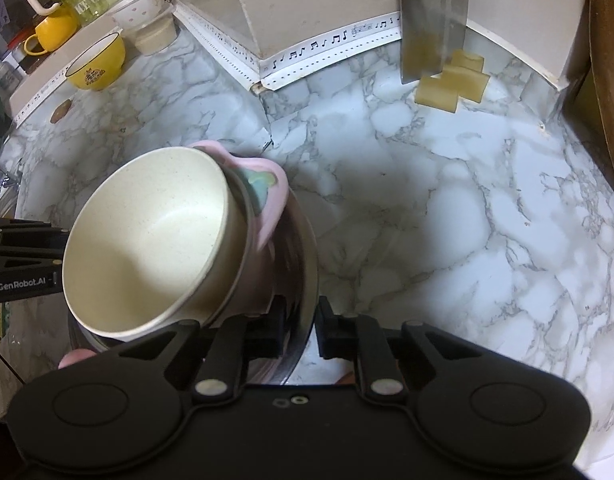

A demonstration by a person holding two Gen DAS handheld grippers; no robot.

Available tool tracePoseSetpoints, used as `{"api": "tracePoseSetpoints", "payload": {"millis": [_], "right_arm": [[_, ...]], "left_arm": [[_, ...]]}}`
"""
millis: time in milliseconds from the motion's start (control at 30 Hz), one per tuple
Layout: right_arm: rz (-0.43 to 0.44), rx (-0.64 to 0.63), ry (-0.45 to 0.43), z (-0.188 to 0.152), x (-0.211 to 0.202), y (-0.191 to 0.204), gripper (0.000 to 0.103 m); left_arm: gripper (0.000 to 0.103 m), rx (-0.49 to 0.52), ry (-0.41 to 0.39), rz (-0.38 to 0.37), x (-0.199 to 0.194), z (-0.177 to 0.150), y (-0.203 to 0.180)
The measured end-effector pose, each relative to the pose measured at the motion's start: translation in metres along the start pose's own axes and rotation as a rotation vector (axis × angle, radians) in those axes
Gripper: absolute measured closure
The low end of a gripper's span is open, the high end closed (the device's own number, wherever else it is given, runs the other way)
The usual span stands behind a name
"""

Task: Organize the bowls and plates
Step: 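Lift the nested steel bowl with both grippers and carry it over the pink bear plate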

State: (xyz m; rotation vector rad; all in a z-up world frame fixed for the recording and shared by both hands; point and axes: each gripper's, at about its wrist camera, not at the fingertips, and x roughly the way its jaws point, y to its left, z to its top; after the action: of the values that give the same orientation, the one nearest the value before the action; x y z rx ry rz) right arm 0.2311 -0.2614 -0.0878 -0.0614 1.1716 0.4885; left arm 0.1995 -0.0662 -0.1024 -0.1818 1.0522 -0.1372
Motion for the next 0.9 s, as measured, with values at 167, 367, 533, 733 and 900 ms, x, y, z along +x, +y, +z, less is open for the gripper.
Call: {"api": "tracePoseSetpoints", "payload": {"millis": [167, 367, 533, 733, 900], "right_arm": [[-0.008, 0.053, -0.014, -0.002, -0.001, -0.001, 0.089], [-0.033, 0.109, -0.019, 0.001, -0.005, 0.002, 0.09], [-0.058, 0.153, 0.006, 0.005, -0.006, 0.007, 0.09], [-0.071, 0.187, 0.01, 0.007, -0.018, 0.012, 0.09], [-0.095, 0.209, -0.012, 0.009, -0.041, 0.016, 0.09]], "left_arm": [[0.091, 0.005, 0.011, 0.011, 0.0, 0.002, 0.001], [0.091, 0.01, 0.005, 0.016, -0.005, 0.003, 0.0], [0.091, -0.01, 0.027, 0.012, -0.005, 0.008, 0.003], [0.091, -0.001, 0.036, -0.001, -0.017, 0.016, 0.001], [0.091, 0.021, 0.028, -0.018, -0.034, 0.027, -0.009]]}}
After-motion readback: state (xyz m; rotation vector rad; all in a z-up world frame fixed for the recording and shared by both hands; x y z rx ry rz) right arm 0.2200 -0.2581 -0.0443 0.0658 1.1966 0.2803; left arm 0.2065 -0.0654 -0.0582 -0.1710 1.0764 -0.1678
